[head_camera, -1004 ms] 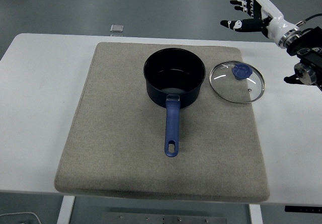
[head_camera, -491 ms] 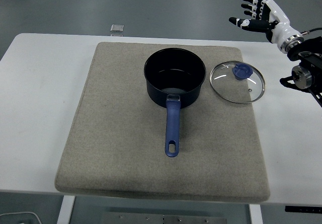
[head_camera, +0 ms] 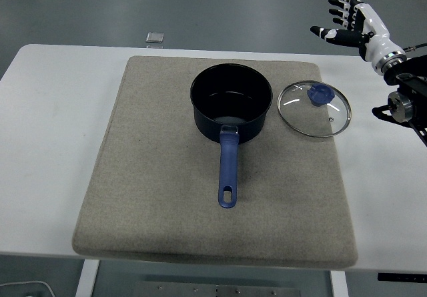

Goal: Lift the pot lid and place it to the right of the pot.

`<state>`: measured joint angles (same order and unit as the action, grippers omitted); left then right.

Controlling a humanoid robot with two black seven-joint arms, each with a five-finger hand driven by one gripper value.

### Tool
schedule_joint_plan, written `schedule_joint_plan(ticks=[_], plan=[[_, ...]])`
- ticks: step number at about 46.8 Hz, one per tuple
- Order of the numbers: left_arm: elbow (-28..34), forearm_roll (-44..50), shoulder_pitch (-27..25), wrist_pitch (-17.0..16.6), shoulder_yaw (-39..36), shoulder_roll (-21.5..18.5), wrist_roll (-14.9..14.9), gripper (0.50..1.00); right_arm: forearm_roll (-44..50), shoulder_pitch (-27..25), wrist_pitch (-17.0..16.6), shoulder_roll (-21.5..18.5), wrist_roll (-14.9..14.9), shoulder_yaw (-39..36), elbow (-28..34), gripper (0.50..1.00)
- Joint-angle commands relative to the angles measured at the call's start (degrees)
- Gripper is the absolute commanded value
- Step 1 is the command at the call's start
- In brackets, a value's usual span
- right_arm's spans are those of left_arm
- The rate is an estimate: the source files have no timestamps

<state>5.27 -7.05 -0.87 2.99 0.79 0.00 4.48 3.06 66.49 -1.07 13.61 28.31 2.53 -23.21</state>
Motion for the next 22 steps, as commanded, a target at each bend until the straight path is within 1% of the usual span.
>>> schedule_joint_plan(ticks=[1, 22], plan=[[0.0, 0.0, 0.0, 0.0, 0.0, 0.0, 0.0, 1.0, -0.1, -0.4, 0.0, 0.0, 0.0, 0.0, 0.0, 0.913], [0.0, 0.0, 0.0, 0.0, 0.0, 0.0, 0.0, 1.0, -0.1, -0.5, 0.0, 0.2, -0.4, 0.0, 0.0, 0.913]])
